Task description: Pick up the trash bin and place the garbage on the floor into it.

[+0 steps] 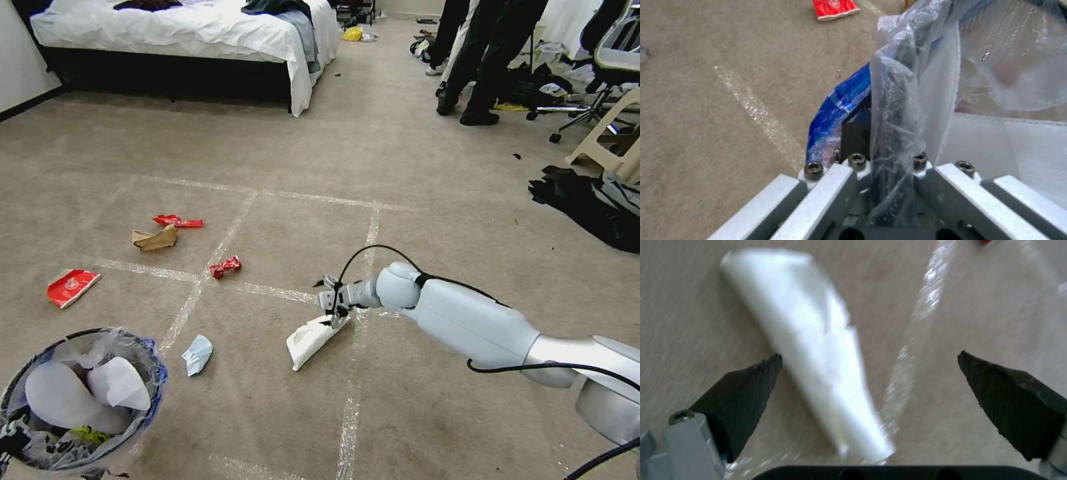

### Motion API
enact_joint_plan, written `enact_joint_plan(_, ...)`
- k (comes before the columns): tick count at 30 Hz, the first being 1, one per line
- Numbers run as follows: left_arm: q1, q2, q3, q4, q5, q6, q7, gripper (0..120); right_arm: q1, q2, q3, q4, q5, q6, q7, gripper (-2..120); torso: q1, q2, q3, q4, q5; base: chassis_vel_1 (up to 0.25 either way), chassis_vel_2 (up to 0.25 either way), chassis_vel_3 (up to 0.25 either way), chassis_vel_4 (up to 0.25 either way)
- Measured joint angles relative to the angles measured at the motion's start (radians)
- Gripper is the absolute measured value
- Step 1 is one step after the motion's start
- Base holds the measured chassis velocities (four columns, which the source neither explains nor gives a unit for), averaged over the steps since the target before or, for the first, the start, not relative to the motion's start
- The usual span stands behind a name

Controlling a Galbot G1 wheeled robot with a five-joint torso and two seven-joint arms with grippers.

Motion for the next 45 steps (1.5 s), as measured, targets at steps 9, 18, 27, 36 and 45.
enact_joint_plan(9,0.004,-0.011,0.012,-0.002,0.021,-0.002,0.0,1,-0.048,0.058,0.042,-0.135,-0.092,0.062,-0.002,100,0.0,0.0,0.0,0.0004,-0.0001,0.0,0.0,0.0,0.0)
enact_joint_plan(18,0.009,-0.011,0.012,-0.003,0.025,-0.002,0.0,1,-0.065,0.176,0.085,-0.272,-0.149,0.119,0.01,100,0.0,0.0,0.0,0.0009,-0.0003,0.0,0.0,0.0,0.0)
enact_joint_plan(27,0.01,-0.003,0.009,0.006,0.024,-0.002,-0.001,1,-0.079,0.229,0.096,-0.36,-0.182,0.133,0.014,100,0.0,0.0,0.0,0.0001,-0.0002,0.0,0.0,0.0,0.0)
enact_joint_plan(36,0.008,0.0,0.012,0.009,0.023,-0.002,-0.004,1,-0.087,0.276,0.102,-0.453,-0.181,0.175,0.035,99,0.0,0.0,0.0,0.0003,-0.0001,0.0,0.0,0.0,0.0)
enact_joint_plan(45,0.017,0.0,0.009,0.008,0.023,-0.006,-0.003,1,-0.1,0.312,0.127,-0.526,-0.201,0.202,0.048,76,0.0,0.0,0.0,0.0003,-0.0001,0.0,0.0,0.0,0.0)
